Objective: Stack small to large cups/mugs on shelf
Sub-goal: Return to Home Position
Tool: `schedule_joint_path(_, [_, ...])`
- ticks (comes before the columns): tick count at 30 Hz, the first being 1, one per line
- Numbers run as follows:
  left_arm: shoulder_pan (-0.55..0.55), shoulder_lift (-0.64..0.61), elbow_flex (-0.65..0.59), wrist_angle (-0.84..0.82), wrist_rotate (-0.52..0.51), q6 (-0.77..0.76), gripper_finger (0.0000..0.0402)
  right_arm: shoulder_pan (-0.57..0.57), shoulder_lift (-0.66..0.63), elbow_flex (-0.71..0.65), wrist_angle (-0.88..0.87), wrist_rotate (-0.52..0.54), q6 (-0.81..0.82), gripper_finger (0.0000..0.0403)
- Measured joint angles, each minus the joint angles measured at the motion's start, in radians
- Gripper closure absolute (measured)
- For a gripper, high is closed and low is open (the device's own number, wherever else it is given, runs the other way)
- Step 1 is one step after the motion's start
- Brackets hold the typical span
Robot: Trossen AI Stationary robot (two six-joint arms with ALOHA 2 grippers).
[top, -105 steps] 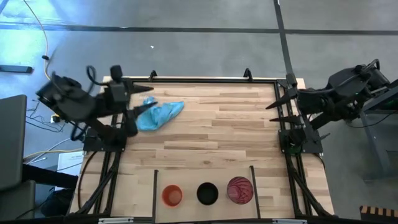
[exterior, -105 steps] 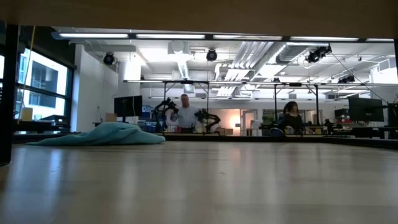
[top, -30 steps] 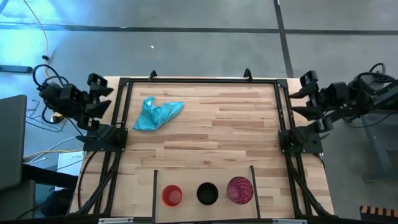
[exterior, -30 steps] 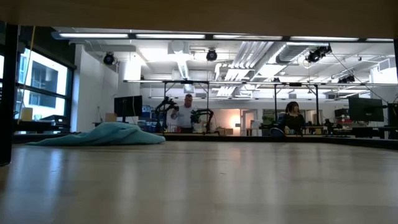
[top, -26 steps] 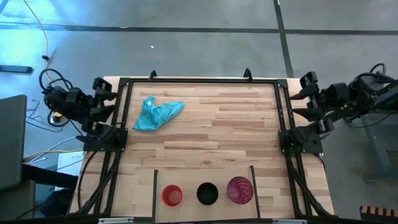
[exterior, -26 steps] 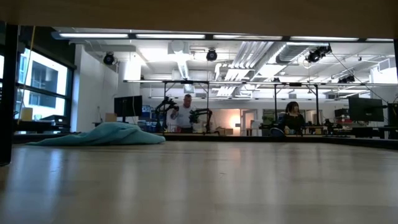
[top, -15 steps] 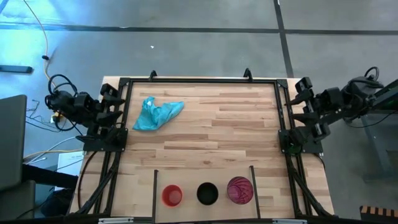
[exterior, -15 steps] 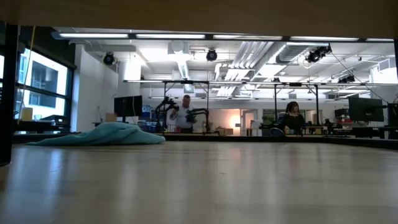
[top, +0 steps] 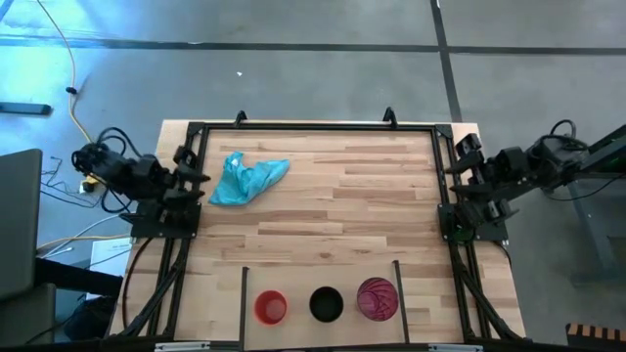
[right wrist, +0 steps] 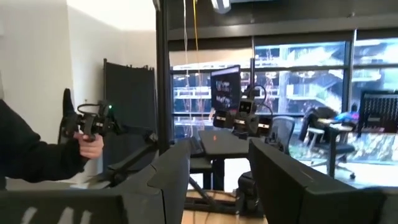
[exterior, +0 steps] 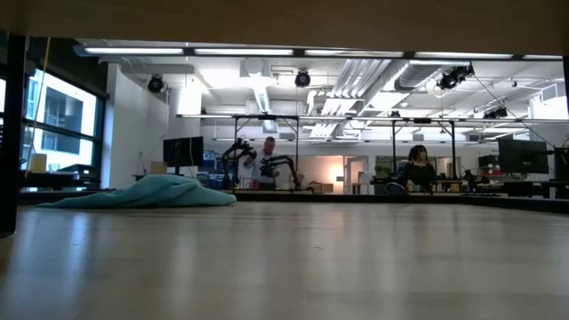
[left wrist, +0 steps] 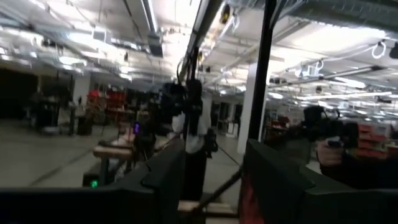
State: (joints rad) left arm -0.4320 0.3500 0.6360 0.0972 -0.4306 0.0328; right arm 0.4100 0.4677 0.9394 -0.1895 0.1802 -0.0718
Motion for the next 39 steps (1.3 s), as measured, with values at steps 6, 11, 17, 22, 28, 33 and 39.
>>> schedule_joint_path(6, [0.000, -0.028, -0.111, 0.023, 0.012, -0.082, 0.0264, 0.000, -0.017, -0.054, 0.006, -0.010, 0.075, 0.0245])
schedule_joint_path(11, [0.000, -0.053, -0.197, 0.063, 0.012, -0.171, 0.0268, 0.000, -0.017, -0.073, -0.013, -0.014, 0.127, 0.0245])
schedule_joint_path(17, [0.000, -0.060, -0.235, 0.086, 0.019, -0.198, 0.0268, 0.000, -0.018, -0.073, -0.077, -0.014, 0.178, 0.0245])
schedule_joint_path(22, [0.000, -0.060, -0.251, 0.086, 0.019, -0.240, 0.0268, 0.000, -0.021, -0.104, -0.119, -0.013, 0.206, 0.0245])
schedule_joint_path(28, [0.000, -0.060, -0.258, 0.088, 0.019, -0.284, 0.0268, 0.000, -0.098, -0.309, 0.084, -0.025, 0.203, 0.0245])
schedule_joint_path(33, [0.000, -0.058, -0.258, 0.088, 0.019, -0.303, 0.0268, 0.000, -0.185, -0.502, 0.323, -0.026, 0.206, 0.0245])
schedule_joint_path(39, [0.000, -0.058, -0.258, 0.091, 0.008, -0.303, 0.0268, 0.000, -0.244, -0.612, 0.472, -0.026, 0.207, 0.0245])
